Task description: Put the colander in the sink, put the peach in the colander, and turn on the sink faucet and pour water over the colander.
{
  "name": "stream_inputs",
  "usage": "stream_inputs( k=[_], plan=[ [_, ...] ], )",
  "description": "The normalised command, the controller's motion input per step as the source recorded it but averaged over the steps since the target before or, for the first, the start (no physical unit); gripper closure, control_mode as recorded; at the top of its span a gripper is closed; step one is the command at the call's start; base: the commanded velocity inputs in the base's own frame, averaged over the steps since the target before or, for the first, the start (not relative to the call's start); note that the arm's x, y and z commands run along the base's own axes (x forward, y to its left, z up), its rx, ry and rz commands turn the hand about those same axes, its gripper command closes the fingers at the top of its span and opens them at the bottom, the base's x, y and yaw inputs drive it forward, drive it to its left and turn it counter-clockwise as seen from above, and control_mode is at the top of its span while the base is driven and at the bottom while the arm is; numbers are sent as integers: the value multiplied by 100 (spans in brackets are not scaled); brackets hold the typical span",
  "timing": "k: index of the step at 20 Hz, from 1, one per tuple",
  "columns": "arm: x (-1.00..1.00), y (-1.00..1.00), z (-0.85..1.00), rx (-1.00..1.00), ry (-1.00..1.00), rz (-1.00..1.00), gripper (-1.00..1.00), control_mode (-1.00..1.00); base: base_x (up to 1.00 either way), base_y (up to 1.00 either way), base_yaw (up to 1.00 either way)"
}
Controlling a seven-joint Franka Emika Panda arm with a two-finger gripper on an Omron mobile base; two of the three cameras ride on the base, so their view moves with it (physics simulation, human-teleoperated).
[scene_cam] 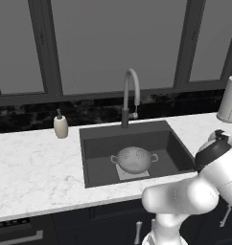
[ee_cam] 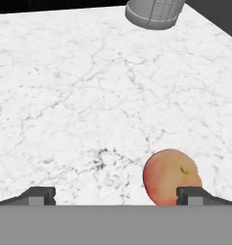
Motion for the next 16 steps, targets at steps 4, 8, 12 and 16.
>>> stream_inputs(
  k=[4,8,12,16],
  plan=[
    [-39,-38,0,0,0,-1,-100,-100,0,0,0],
    [-47,-11,6,0,0,-5,-100,-100,0,0,0],
    [-19,-1,12,0,0,-2,-100,-100,0,0,0],
    [0,0,6,0,6,0,-100,-100,0,0,0]
  ],
)
